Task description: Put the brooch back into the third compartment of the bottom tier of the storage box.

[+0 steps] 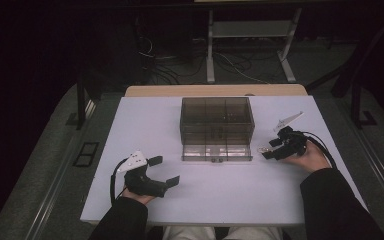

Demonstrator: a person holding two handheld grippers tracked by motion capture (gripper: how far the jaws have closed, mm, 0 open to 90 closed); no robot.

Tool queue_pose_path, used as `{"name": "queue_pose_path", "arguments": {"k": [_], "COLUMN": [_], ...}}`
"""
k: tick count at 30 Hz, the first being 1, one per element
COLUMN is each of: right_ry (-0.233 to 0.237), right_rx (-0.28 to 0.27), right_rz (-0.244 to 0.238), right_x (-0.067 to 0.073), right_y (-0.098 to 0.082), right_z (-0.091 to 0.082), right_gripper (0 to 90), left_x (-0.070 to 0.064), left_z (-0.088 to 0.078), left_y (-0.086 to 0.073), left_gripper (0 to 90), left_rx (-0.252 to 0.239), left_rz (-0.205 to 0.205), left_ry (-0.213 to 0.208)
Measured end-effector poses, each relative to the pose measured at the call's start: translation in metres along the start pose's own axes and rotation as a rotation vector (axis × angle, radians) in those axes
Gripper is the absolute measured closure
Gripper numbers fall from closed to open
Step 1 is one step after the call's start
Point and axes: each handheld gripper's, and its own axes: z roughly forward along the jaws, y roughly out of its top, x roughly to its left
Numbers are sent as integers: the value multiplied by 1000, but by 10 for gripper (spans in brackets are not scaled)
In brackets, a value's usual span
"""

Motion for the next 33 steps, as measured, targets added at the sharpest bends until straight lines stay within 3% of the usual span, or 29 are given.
{"name": "queue_pose_path", "arguments": {"k": [18,33], "right_ry": [-20,-55], "right_rx": [16,22], "right_rz": [-14,-23], "right_x": [-1,1], "right_y": [-2,-2], "right_z": [2,2], "right_gripper": [620,695], "left_x": [0,0], "left_z": [0,0], "left_y": [0,0], "left_gripper": [0,0], "left_rx": [-2,-3], "left_rz": [2,1], "left_ry": [-2,-6]}}
